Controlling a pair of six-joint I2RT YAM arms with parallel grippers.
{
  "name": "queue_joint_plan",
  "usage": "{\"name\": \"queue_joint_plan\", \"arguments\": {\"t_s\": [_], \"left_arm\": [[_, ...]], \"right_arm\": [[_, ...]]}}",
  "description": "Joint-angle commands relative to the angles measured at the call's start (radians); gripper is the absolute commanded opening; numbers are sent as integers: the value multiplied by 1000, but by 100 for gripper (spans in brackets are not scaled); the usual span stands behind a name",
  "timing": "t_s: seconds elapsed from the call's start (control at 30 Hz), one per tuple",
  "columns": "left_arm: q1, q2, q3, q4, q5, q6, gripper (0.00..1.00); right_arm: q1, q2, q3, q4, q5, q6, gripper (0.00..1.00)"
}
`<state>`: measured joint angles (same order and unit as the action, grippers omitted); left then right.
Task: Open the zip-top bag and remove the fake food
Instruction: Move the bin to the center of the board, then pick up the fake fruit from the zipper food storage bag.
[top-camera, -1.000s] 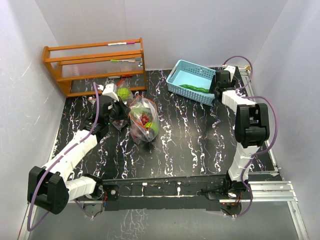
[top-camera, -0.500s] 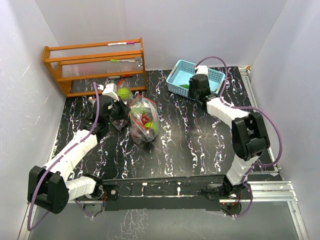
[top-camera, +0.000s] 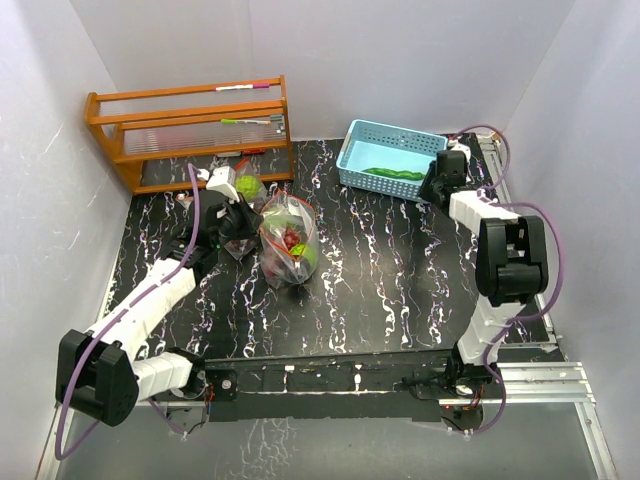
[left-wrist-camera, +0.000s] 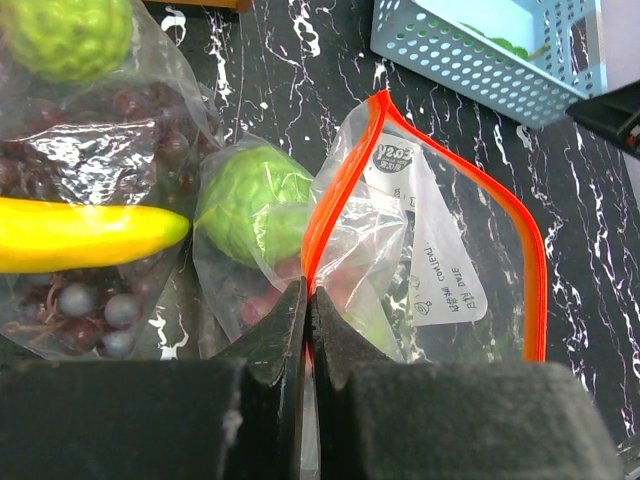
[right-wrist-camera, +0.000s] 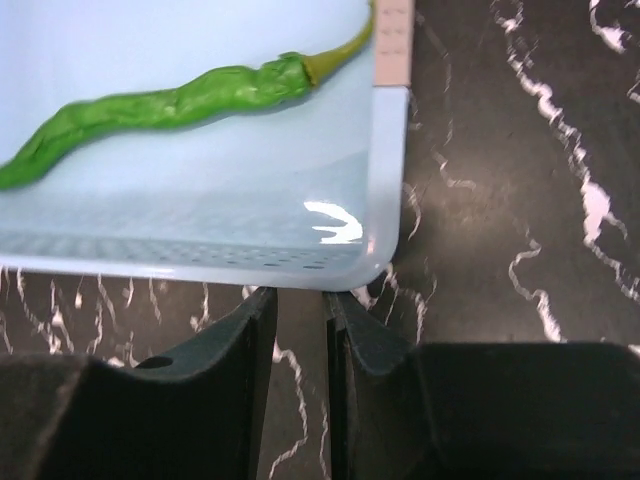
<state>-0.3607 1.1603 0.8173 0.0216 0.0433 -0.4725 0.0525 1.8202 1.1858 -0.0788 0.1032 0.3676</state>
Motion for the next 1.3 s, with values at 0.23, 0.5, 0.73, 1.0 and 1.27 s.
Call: {"name": "queue_joint_plan", "arguments": {"t_s": [0.23, 0.5, 0.73, 1.0, 1.27], "left_arm": [[9, 64, 44, 57, 124, -25, 0], [-1, 274, 64, 217, 292, -75, 0], [-13, 299, 70, 247, 280, -86, 0], [-74, 335, 143, 224, 273, -86, 0], [-83, 342, 156, 255, 274, -71, 0]], "right_arm": [[-75, 75, 145, 99, -129, 13, 28], [247, -198, -97, 260, -135, -6, 28], [442, -335, -101, 324, -195, 37, 28], [545, -248, -87, 254, -315, 63, 28], [578, -276, -228, 234, -296, 79, 28]]}}
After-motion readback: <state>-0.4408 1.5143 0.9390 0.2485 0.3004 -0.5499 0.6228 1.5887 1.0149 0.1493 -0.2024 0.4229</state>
